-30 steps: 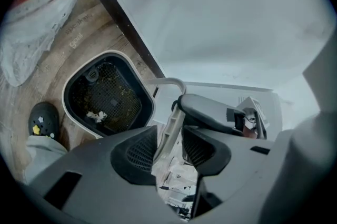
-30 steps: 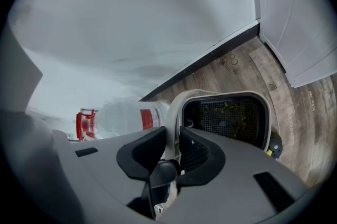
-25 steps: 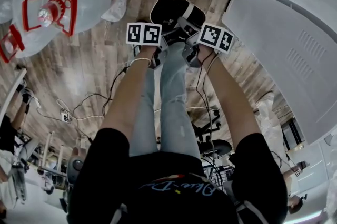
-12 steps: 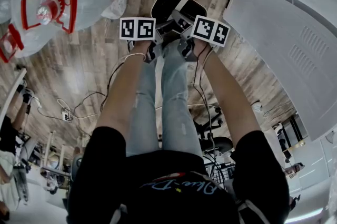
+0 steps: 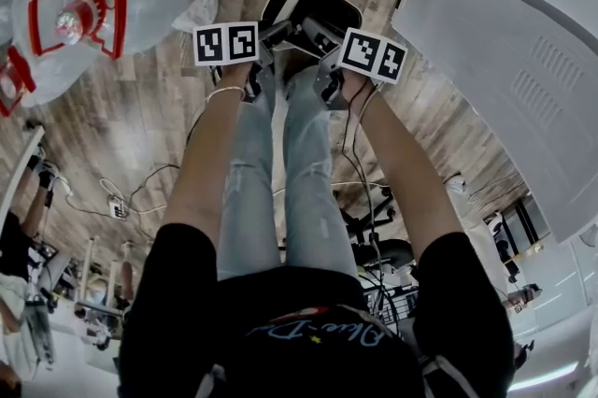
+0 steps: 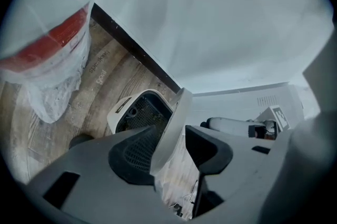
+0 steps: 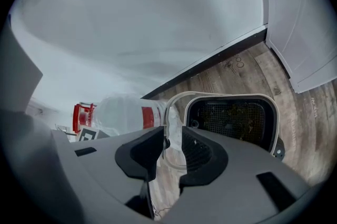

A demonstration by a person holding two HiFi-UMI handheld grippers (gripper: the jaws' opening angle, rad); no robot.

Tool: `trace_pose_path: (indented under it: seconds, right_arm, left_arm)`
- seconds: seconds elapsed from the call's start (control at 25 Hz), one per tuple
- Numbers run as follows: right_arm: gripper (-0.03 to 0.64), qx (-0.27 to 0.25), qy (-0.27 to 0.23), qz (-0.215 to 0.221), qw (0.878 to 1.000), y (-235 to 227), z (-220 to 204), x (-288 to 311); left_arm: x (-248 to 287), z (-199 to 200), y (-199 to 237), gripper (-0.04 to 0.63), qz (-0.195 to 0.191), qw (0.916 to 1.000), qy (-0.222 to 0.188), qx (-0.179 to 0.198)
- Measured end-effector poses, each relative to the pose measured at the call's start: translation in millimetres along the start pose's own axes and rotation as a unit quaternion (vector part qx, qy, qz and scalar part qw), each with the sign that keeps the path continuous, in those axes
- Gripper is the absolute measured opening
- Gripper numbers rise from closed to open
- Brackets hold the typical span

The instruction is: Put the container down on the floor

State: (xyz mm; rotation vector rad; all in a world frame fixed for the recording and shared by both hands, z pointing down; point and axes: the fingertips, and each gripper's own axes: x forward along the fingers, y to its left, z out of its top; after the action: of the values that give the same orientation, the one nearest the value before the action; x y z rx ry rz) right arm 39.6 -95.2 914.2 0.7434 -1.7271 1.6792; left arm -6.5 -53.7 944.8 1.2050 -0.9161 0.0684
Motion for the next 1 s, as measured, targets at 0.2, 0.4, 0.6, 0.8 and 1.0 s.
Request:
trace_pose_path:
  seconds: [0.2, 0.4, 0.6, 0.8, 1.0]
  right_arm:
    - [0.095, 0.004, -0.005, 0.001, 1.0, -1.1, -2.7, -3.9]
    - [0.1, -0.003, -0.012, 0.009, 1.0, 3.8, -3.4, -9.5]
    - [0.1, -0.001, -0.015, 0.006, 1.0, 7.8, -6.2, -17.6]
    - [0.1, -0.002, -0.026, 0.007, 1.0, 15.9, -0.4, -28.6]
    - [0.096, 0.0, -0.039, 0.007, 0.999, 26.8, 5.8, -43.7]
  left_arm:
    - [-9.9, 3.6, 15.7, 0.167, 0.033, 0.9993, -0.015, 0.003]
    - [-22.0, 5.7, 25.9, 0.167, 0.055, 0.9976, -0.038, -0.014]
    - [-33.1, 1.3, 26.4, 0.167, 0.065, 0.9969, -0.041, -0.018]
    - [-40.8, 2.2, 14.7, 0.167, 0.053, 0.9977, -0.039, -0.013]
    - [-47.6, 9.5, -14.3, 0.149, 0.019, 0.9985, -0.05, 0.011]
